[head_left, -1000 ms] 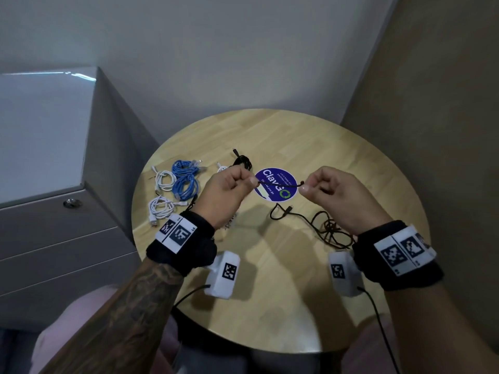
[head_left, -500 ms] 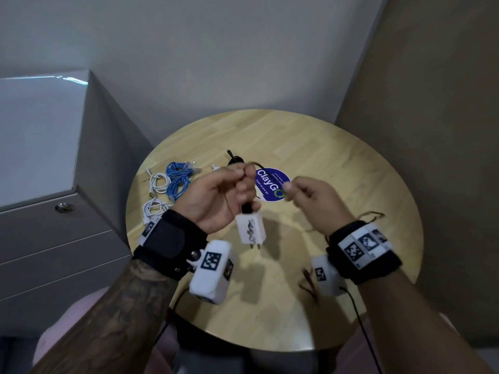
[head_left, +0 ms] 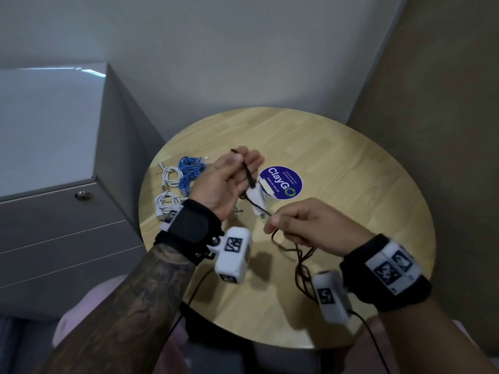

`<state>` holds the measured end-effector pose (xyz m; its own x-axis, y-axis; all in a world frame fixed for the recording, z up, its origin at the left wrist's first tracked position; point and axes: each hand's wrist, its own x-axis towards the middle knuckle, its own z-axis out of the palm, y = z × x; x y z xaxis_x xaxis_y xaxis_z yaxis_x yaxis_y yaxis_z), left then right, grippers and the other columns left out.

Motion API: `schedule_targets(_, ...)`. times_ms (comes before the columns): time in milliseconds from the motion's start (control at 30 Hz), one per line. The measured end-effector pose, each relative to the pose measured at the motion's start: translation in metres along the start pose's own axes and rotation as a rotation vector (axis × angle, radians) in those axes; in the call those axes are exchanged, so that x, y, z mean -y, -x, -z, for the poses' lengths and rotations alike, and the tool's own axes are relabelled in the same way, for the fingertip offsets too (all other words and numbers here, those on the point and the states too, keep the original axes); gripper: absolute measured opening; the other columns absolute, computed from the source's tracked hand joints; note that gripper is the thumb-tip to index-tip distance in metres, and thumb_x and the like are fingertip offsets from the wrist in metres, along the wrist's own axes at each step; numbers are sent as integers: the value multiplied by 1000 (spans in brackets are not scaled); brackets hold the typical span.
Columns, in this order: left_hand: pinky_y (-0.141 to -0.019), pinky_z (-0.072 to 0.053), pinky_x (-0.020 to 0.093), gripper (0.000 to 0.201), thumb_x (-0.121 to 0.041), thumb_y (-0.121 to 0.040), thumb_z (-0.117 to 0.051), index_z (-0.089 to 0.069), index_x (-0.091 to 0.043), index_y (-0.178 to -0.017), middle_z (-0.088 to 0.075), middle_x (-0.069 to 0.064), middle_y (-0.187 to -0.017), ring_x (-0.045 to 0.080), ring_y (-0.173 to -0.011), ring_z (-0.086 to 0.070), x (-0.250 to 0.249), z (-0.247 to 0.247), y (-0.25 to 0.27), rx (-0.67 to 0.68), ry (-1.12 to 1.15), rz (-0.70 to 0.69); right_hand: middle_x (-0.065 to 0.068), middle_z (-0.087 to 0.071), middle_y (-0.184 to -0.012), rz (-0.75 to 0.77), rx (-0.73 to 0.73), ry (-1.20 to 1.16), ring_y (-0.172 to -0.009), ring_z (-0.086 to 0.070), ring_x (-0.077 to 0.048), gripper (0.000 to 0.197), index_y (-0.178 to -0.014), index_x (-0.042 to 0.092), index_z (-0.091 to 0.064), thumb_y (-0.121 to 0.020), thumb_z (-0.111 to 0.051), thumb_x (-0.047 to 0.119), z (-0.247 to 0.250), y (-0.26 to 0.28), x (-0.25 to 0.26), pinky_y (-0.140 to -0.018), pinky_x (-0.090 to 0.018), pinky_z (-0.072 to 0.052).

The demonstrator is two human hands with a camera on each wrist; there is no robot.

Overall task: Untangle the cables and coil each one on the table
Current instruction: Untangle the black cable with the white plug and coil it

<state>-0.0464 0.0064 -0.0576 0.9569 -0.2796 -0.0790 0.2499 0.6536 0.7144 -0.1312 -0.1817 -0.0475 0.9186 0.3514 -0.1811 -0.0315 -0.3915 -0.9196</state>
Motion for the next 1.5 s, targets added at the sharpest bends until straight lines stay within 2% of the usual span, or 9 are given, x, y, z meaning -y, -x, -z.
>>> schedule_targets(133, -85, -56, 31, 18, -2, -95, -52, -65, 0, -108, -73, 16, -98, 26, -92, -72, 20, -7, 14, 119, -297, 68, -15, -49, -58, 137, -144, -149, -48, -37, -13, 21, -77, 8, -72, -94, -66, 18, 19, 14, 21, -48, -23, -35)
schedule_targets(233, -69, -49, 31, 17, -7, -95, -56, -69, 0, -104, -70, 11, -82, 18, -67, -61, 29, -9, 20, 222, -494, 80, 2, -45, -50, 190, -215, -326, -42, -33, -10, 20, -75, 5, -67, -92, -58, 11, 26, 16, 22, -63, -40, -37)
schedule_targets(367, -56, -33, 30, 29, -20, -101, -44, -67, -4, -91, -47, 3, -62, 12, -51, -37, 29, -13, 26, 292, -681, 171, 9, -51, -49, 145, -436, -148, -46, -35, -5, 21, -81, 5, -68, -99, -58, 9, 36, 10, 13, -47, -18, -33)
schedule_targets(533, -54, -32, 29, 22, -16, -90, -42, -59, -7, -79, -34, -1, -55, 13, -49, -29, 24, -15, 28, 315, -591, 287, -6, -70, -79, 134, -590, 107, -61, -49, -6, 8, -85, 19, -78, -91, -74, 23, 45, 0, -10, -59, -20, -41)
schedule_targets(767, -64, -43, 25, 19, -13, -93, -38, -57, -9, -92, -39, -5, -64, 9, -56, -34, -2, -16, 16, 235, 243, 268, 1, -65, -67, 22, -253, 52, -60, -59, -16, 9, -90, 10, -61, -94, -67, 5, 17, -16, -31, -60, -31, -51)
schedule_targets(933, -78, -51, 25, 22, -8, -101, -38, -59, -5, -103, -56, -2, -78, 8, -62, -53, -7, -15, 10, 35, 462, 116, 7, -71, -81, -20, -33, 249, -71, -61, -4, 24, -105, 24, -70, -89, -65, 7, -11, -20, -23, -71, -23, -49)
schedule_targets(1133, -90, -54, 33, 19, -8, -102, -42, -60, -4, -106, -70, 5, -87, 12, -75, -68, -2, -6, 3, -116, 258, -54, 10, -63, -70, -93, 51, 382, -65, -56, -9, 28, -102, 34, -66, -79, -63, 20, -14, -7, -5, -72, -32, -51)
schedule_targets(1367, -82, -57, 29, 18, -3, -100, -44, -60, 0, -106, -71, 12, -94, 21, -86, -72, 9, -9, 7, -100, 13, -178, -7, -68, -81, -139, 137, 348, -68, -59, -16, 23, -97, 27, -67, -75, -73, 25, -6, 6, 13, -77, -44, -54)
schedule_targets(1500, -79, -56, 29, 18, -1, -100, -45, -62, 2, -106, -72, 14, -94, 24, -87, -71, 13, -11, 11, -92, -103, -251, -4, -70, -79, -166, 100, 351, -66, -61, -17, 16, -97, 23, -70, -81, -72, 19, 7, 12, 21, -72, -38, -53)
